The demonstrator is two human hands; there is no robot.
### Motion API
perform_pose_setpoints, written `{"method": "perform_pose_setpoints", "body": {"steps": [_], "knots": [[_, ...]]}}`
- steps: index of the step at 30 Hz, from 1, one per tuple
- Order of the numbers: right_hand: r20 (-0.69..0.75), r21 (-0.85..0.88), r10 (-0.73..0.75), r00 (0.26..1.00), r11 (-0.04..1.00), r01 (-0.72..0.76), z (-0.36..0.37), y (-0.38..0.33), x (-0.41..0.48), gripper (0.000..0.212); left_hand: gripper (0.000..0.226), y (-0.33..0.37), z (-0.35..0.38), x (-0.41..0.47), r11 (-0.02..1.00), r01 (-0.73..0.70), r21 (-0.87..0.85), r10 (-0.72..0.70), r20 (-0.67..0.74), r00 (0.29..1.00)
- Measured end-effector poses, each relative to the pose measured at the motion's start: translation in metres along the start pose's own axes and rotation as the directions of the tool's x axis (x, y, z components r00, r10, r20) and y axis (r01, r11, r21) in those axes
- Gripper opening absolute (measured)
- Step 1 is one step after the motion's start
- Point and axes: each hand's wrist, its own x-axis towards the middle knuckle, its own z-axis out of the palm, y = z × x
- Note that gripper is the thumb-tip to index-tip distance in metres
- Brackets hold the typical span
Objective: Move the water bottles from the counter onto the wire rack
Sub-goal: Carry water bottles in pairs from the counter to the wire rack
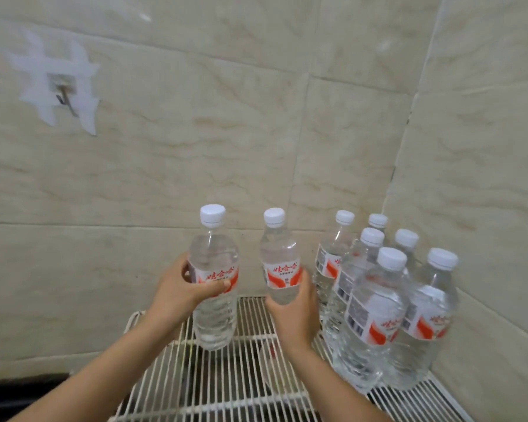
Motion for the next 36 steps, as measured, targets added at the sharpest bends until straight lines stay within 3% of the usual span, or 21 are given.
{"method": "perform_pose_setpoints", "body": {"steps": [6, 11, 17, 23, 29, 32, 36], "knots": [[-0.073, 0.213, 0.169, 0.983, 0.965, -0.150, 0.005, 0.001, 0.037, 0.079, 0.050, -0.011, 0.020, 0.042, 0.999, 0.008, 0.048, -0.011, 0.066, 0.998], [-0.022, 0.148, 0.234, 0.972, 0.962, -0.229, 0.010, 0.007, 0.042, 0.083, 0.056, -0.022, 0.043, 0.073, 0.995, 0.012, 0.103, -0.023, 0.111, 0.994], [0.025, -0.130, 0.236, 0.971, 0.964, -0.231, 0.001, 0.004, 0.042, 0.084, 0.062, -0.027, 0.078, 0.090, 0.994, -0.010, 0.107, -0.009, 0.181, 0.983], [0.123, -0.107, 0.324, 0.938, 0.944, -0.312, -0.006, -0.006, 0.033, 0.082, 0.064, -0.030, 0.082, 0.093, 0.991, -0.023, 0.135, -0.005, 0.199, 0.980], [0.212, -0.077, 0.270, 0.939, 0.963, -0.260, -0.005, -0.006, -0.004, 0.093, 0.078, -0.028, 0.071, 0.078, 0.966, 0.005, 0.259, -0.072, 0.250, 0.966], [0.271, -0.087, 0.239, 0.932, 0.971, -0.224, -0.012, -0.007, -0.016, 0.083, 0.088, -0.027, 0.056, 0.060, 0.925, 0.087, 0.370, -0.167, 0.192, 0.967], [0.348, -0.110, 0.174, 0.921, 0.983, -0.145, -0.025, -0.013, -0.036, 0.066, 0.079, -0.019, 0.019, 0.020, 0.886, 0.175, 0.430, -0.205, 0.025, 0.978]]}}
